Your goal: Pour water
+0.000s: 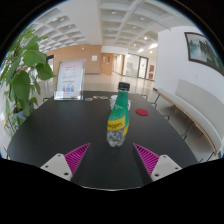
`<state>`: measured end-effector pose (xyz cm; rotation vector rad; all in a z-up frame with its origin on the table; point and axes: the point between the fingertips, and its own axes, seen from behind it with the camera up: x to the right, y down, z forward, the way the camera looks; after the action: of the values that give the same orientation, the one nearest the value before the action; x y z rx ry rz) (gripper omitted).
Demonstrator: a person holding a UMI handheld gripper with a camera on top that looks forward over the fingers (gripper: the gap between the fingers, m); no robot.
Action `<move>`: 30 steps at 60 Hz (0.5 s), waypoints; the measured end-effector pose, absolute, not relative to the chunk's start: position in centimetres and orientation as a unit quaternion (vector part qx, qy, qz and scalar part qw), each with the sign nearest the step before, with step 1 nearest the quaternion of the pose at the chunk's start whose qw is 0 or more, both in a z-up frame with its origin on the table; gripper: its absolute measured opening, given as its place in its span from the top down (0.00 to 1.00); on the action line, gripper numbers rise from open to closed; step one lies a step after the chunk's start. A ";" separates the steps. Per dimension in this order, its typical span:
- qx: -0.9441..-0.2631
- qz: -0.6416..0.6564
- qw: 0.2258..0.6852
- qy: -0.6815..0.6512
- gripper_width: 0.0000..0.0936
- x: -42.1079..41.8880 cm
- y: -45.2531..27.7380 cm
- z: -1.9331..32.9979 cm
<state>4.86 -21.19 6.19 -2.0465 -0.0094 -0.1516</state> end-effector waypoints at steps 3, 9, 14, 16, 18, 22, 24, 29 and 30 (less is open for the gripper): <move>-0.848 -0.067 0.525 0.000 0.08 6.0 -19.6 6.0; -0.837 -0.070 0.543 0.003 0.08 7.6 -16.3 6.1; -0.829 -0.065 0.555 0.003 0.09 8.1 -13.5 6.3; -0.827 -0.060 0.560 0.001 0.10 7.9 -12.3 6.5; -0.824 -0.057 0.564 0.001 0.11 7.9 -11.4 6.7; -0.818 -0.055 0.573 -0.002 0.15 7.7 -9.9 6.9; -0.816 -0.053 0.576 -0.004 0.18 7.6 -9.3 7.0; -0.807 -0.044 0.589 -0.011 0.30 7.0 -8.6 7.3; -0.804 -0.049 0.592 -0.010 0.34 7.2 -8.4 7.4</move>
<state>7.20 -8.42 7.45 -1.8707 -0.0241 -0.1149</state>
